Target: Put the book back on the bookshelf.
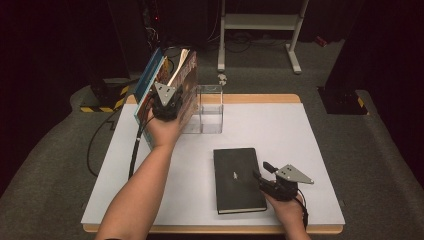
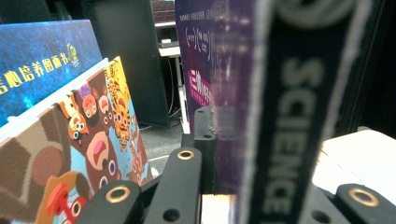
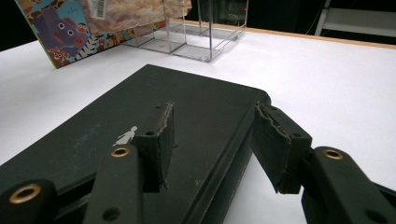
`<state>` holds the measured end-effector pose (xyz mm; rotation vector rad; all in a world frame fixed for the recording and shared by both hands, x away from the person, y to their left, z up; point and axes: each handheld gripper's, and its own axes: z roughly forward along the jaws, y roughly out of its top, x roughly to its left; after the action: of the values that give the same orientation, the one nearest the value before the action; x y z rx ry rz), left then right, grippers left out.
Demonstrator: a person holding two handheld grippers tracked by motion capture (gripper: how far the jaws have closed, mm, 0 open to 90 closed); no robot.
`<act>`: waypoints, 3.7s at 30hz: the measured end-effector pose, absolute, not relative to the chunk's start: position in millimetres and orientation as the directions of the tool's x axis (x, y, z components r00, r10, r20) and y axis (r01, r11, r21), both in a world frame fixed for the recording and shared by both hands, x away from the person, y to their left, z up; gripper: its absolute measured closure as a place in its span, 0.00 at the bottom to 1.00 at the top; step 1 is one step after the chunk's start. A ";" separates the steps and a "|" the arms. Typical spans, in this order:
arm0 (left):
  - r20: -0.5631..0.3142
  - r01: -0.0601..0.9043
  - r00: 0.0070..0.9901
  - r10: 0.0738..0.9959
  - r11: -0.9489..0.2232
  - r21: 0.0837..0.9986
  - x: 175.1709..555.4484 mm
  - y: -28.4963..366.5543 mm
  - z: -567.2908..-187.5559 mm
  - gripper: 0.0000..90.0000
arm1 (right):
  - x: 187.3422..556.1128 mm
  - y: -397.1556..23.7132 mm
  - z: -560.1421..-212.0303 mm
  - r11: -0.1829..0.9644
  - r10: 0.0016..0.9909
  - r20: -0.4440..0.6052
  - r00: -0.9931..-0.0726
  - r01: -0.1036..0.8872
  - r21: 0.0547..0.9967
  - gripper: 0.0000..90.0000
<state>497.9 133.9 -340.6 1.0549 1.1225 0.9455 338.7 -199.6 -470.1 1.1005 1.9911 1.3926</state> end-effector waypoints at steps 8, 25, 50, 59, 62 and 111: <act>-0.243 -0.053 0.158 0.957 0.254 0.966 511.7 131.8 -349.8 0.93 | 339.0 -199.8 -470.4 0.159 0.821 0.070 -0.567 0.344 0.926 0.54; -0.286 -0.054 0.146 0.947 0.296 0.954 523.2 127.4 -362.8 0.93 | 339.3 -199.6 -469.7 0.149 0.817 0.082 -0.571 0.345 0.927 0.54; -0.331 -0.016 0.132 0.934 0.336 0.942 510.7 136.2 -381.8 0.79 | 339.5 -198.3 -470.0 0.149 0.813 0.085 -0.577 0.347 0.926 0.54; -0.293 0.026 0.102 0.951 0.292 0.956 506.2 130.1 -402.9 0.88 | 338.3 -198.1 -469.4 0.149 0.813 0.083 -0.576 0.343 0.927 0.54; -0.292 0.020 0.093 0.952 0.292 0.956 507.0 128.8 -402.8 0.92 | 339.0 -198.5 -469.7 0.146 0.813 0.086 -0.576 0.344 0.928 0.54; -0.286 0.015 0.070 0.956 0.286 0.958 511.5 137.3 -410.9 0.85 | 338.0 -189.2 -466.6 0.224 0.784 0.052 -0.619 0.360 0.906 0.47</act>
<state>511.5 137.3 -410.9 1.0298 1.2833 0.9407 338.0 -189.2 -466.6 1.0539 2.0862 1.3684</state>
